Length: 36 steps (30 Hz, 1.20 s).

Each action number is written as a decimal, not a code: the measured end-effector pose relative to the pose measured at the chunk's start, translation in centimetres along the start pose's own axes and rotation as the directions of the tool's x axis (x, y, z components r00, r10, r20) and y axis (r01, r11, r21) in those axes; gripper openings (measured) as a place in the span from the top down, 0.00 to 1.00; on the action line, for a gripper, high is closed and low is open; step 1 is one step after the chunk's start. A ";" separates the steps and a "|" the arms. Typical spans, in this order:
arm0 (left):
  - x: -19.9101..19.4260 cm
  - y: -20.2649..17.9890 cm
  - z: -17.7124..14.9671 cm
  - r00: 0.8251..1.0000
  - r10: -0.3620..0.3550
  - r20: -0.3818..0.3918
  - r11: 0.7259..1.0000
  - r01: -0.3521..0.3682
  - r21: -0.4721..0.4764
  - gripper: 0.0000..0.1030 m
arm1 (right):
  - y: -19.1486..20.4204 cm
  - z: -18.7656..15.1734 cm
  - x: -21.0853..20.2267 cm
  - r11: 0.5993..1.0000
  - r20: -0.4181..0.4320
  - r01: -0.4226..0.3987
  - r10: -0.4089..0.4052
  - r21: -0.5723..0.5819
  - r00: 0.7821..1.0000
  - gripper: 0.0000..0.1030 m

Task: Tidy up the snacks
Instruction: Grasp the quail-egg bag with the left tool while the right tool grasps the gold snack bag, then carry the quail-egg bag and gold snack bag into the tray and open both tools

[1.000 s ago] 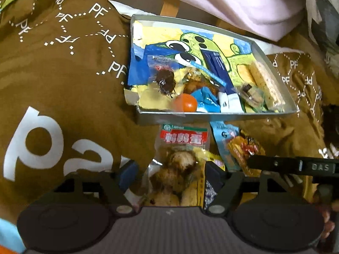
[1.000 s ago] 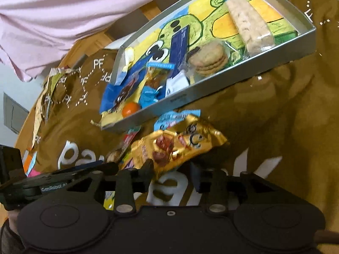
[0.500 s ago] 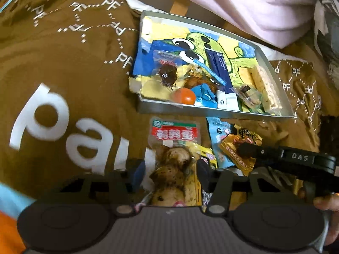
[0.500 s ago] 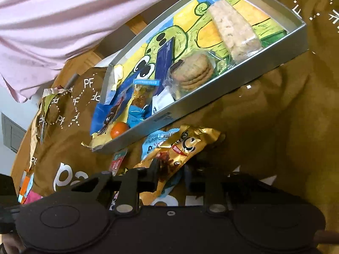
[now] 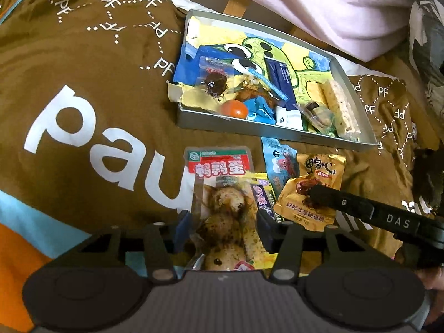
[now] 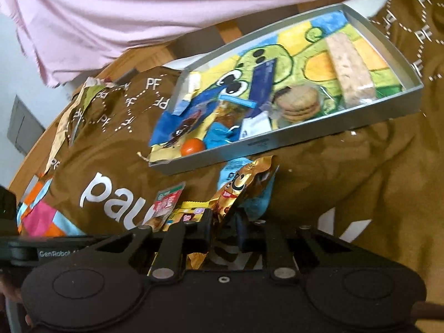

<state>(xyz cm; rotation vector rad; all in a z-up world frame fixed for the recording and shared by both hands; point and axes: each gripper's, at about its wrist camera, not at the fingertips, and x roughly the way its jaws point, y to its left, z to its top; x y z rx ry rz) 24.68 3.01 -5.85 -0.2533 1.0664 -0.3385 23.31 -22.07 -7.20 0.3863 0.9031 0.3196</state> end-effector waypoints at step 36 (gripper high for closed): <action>-2.7 -0.1 -1.3 0.995 -0.045 0.087 0.999 0.047 -0.023 0.54 | 2.5 -0.3 -1.3 0.975 0.132 0.073 -0.046 -0.209 0.990 0.84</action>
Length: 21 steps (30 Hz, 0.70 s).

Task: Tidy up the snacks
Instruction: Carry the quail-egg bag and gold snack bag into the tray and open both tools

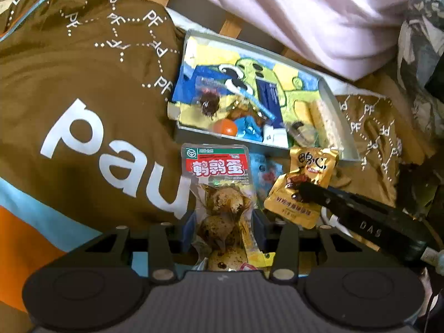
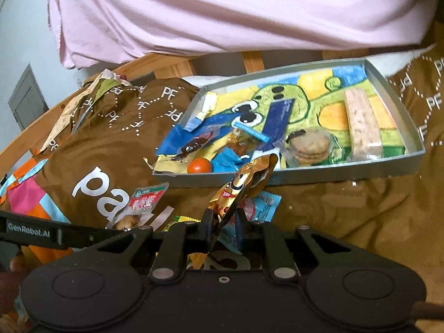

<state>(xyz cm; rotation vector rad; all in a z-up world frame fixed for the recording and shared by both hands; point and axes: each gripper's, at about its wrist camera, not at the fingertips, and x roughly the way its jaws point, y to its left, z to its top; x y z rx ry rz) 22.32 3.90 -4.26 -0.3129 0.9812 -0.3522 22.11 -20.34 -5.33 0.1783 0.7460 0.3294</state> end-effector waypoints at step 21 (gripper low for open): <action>-0.2 -1.9 6.2 0.957 -0.085 0.279 0.996 0.093 -0.017 0.54 | 1.5 3.7 -1.4 0.991 0.222 0.041 -0.012 -0.125 0.975 0.84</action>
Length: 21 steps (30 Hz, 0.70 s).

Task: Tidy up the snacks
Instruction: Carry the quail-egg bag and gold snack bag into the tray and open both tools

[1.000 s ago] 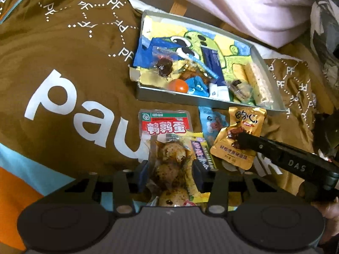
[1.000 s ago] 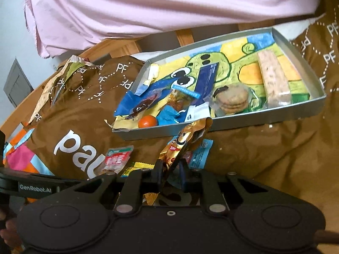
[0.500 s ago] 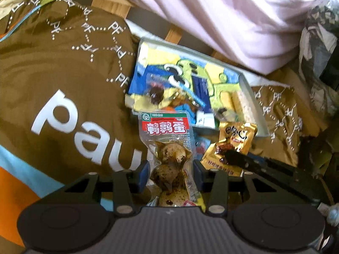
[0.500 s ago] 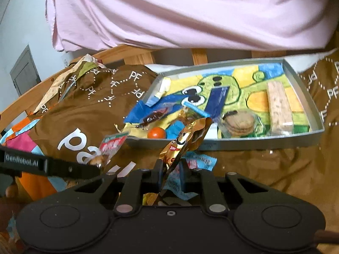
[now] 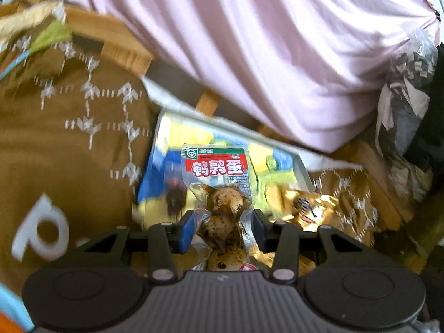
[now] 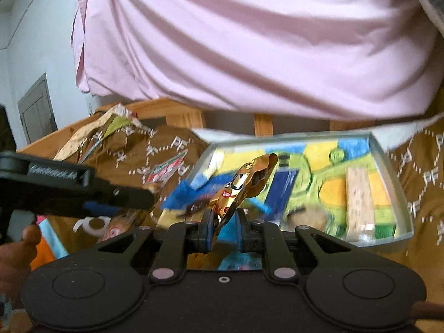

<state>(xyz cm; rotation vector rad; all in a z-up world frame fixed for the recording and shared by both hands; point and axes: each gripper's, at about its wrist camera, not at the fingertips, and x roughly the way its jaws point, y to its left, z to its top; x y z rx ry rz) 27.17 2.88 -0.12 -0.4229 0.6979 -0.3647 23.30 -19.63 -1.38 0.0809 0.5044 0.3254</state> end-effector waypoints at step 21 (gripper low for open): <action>9.9 1.1 1.5 0.994 0.099 0.049 0.991 -0.102 0.084 0.54 | -3.2 0.7 9.0 0.998 -0.047 0.047 -0.048 -0.031 0.998 0.84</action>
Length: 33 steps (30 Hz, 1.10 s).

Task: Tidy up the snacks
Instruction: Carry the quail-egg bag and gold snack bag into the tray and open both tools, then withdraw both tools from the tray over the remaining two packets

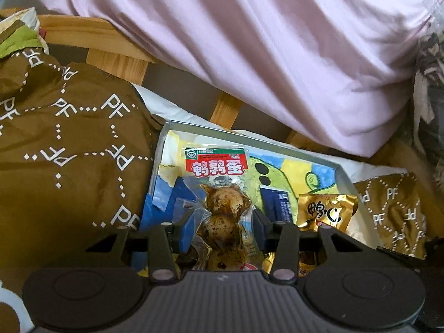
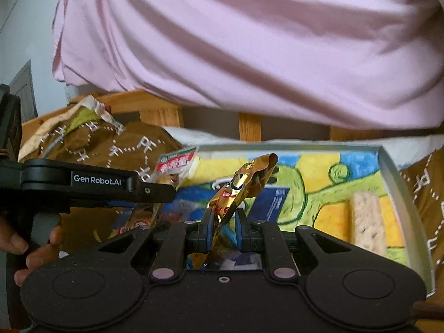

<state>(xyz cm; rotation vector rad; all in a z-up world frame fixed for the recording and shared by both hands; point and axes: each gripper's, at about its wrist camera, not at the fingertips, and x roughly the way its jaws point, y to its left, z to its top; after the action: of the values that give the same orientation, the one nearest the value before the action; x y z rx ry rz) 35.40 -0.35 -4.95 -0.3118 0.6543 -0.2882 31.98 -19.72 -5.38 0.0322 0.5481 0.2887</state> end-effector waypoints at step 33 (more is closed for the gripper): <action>-8.9 -3.8 -0.4 0.972 0.172 0.160 0.979 -0.187 0.085 0.01 | -0.9 1.0 -8.3 0.987 0.140 0.155 -0.158 0.032 0.977 0.01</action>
<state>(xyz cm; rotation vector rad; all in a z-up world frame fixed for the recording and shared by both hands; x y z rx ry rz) 27.80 -0.78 1.02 -0.1755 0.5117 -0.1213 26.02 -22.86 -0.39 0.0295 0.4092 0.1256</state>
